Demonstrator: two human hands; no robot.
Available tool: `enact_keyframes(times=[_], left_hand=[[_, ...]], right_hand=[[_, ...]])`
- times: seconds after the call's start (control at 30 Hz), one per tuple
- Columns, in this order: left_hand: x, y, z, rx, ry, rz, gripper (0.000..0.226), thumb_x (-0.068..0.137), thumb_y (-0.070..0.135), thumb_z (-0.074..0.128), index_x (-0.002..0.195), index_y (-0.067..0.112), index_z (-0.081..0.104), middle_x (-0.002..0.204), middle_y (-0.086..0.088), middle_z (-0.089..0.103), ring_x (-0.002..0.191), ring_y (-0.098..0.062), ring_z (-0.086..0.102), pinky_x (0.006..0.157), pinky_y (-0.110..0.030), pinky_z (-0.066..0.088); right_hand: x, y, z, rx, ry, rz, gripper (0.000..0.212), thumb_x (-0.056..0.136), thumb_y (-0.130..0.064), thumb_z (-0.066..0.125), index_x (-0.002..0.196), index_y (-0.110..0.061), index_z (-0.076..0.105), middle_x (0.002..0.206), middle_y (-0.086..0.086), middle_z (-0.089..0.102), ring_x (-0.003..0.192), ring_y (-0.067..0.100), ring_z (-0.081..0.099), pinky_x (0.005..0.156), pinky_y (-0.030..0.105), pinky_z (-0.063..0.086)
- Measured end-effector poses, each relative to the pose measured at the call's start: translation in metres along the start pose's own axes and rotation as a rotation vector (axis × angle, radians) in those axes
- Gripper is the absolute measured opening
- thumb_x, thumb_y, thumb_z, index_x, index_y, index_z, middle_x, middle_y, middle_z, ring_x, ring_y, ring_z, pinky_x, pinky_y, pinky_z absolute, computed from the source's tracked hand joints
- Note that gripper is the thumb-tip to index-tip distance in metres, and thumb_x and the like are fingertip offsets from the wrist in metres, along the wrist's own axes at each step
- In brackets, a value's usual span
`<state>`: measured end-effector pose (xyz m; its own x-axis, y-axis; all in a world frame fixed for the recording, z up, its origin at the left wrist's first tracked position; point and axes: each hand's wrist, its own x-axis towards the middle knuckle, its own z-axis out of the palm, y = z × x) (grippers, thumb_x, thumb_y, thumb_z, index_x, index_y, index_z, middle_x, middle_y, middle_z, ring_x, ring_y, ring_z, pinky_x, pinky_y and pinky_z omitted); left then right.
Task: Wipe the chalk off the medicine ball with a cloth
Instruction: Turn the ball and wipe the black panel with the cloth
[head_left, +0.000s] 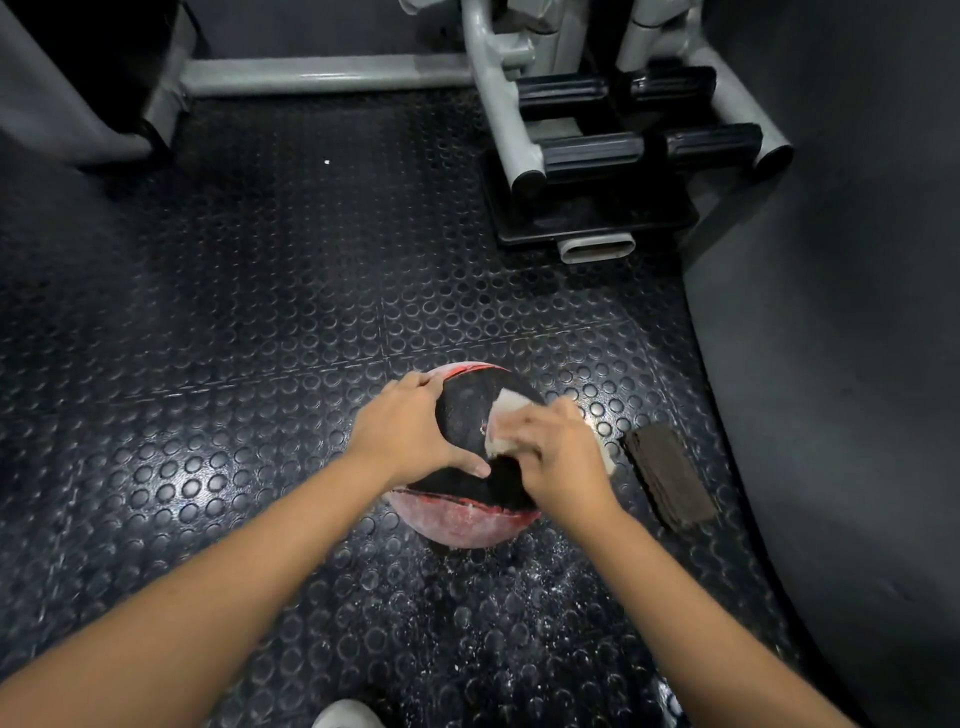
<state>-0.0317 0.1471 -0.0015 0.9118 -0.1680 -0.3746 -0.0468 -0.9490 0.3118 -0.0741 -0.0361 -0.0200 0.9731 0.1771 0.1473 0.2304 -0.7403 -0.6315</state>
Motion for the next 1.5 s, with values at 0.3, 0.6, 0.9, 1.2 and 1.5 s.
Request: enact_keyframes(times=[0.3,0.6,0.9,1.2,1.5], left_hand=[[-0.009,-0.001,0.006,0.044,-0.002,0.015,0.117,0.048,0.083,0.07,0.143,0.022,0.039,0.14,0.005,0.043,0.128,-0.019,0.043,0.097,-0.039,0.044],[-0.004,-0.015,0.002,-0.116,-0.016,0.003,0.115,0.046,0.075,0.078,0.145,0.03,0.039,0.135,0.012,0.045,0.124,-0.016,0.045,0.097,-0.039,0.046],[-0.016,-0.062,0.002,-0.471,-0.053,0.0,0.107,0.035,0.056,0.09,0.131,0.059,0.043,0.134,0.025,0.043,0.126,-0.009,0.047,0.107,-0.04,0.042],[-0.023,-0.087,0.002,-0.502,-0.084,-0.007,0.104,0.047,0.025,0.097,0.134,0.042,0.044,0.132,0.017,0.043,0.123,-0.007,0.045,0.104,-0.026,0.037],[-0.033,-0.077,-0.004,-0.258,-0.109,0.058,0.114,0.053,0.041,0.093,0.148,0.027,0.032,0.136,0.014,0.039,0.125,-0.008,0.04,0.108,-0.029,0.032]], right_hand=[[0.074,0.021,0.012,0.189,0.012,0.154,0.028,0.08,0.005,0.064,0.077,-0.02,0.076,0.083,-0.003,0.075,0.078,0.015,0.067,0.084,0.043,0.052],[0.005,0.011,-0.001,0.195,0.1,0.207,0.023,0.081,-0.001,0.071,0.088,-0.021,0.078,0.089,-0.023,0.068,0.083,0.016,0.06,0.084,0.034,0.046],[-0.046,0.008,-0.021,0.61,-0.082,0.483,0.028,0.083,-0.003,0.07,0.077,-0.029,0.078,0.089,-0.008,0.071,0.083,-0.006,0.059,0.073,0.019,0.051],[0.045,-0.015,0.017,0.33,-0.078,0.184,0.025,0.082,-0.024,0.073,0.105,-0.034,0.072,0.111,-0.017,0.066,0.113,0.011,0.055,0.104,0.035,0.04],[-0.009,-0.027,0.027,-0.015,-0.047,0.292,0.038,0.09,-0.009,0.058,0.122,-0.027,0.066,0.129,-0.007,0.061,0.105,0.02,0.043,0.085,0.023,0.037]])
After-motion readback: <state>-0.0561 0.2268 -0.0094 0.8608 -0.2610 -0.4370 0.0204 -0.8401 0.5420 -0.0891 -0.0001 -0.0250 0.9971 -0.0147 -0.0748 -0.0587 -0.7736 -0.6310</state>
